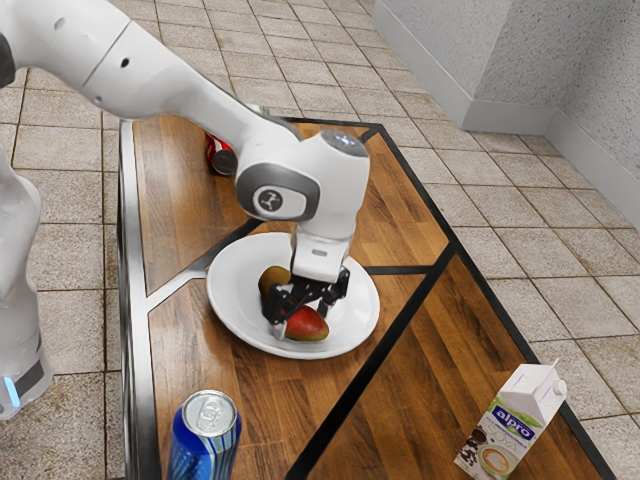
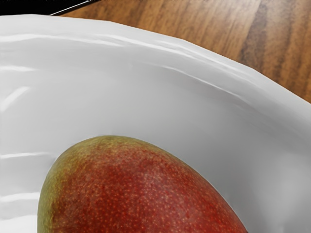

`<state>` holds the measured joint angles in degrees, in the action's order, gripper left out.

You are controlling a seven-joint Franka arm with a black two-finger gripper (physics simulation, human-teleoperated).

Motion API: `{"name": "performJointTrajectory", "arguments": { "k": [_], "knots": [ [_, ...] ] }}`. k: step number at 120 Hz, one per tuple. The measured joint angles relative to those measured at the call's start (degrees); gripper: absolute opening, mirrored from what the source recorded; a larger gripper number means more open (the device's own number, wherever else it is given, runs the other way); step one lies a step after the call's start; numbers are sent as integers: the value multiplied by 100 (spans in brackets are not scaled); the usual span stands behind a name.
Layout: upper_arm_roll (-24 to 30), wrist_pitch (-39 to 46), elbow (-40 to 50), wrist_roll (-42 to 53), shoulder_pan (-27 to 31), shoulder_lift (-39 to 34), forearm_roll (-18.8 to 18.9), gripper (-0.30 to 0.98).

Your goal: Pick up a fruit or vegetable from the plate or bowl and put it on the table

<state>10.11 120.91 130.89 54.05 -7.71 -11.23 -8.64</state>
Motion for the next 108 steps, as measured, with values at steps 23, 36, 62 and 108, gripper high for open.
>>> {"name": "performJointTrajectory", "arguments": {
  "k": [23, 36, 62, 108],
  "knots": [
    [7, 75, 0, 39, -11, 41, 13, 68],
    [7, 102, 0, 46, -12, 43, 32, 60],
    [7, 145, 1, 9, -13, 37, 73, 40],
    [8, 165, -30, -137, -16, -12, 108, 5]
  ]
}}
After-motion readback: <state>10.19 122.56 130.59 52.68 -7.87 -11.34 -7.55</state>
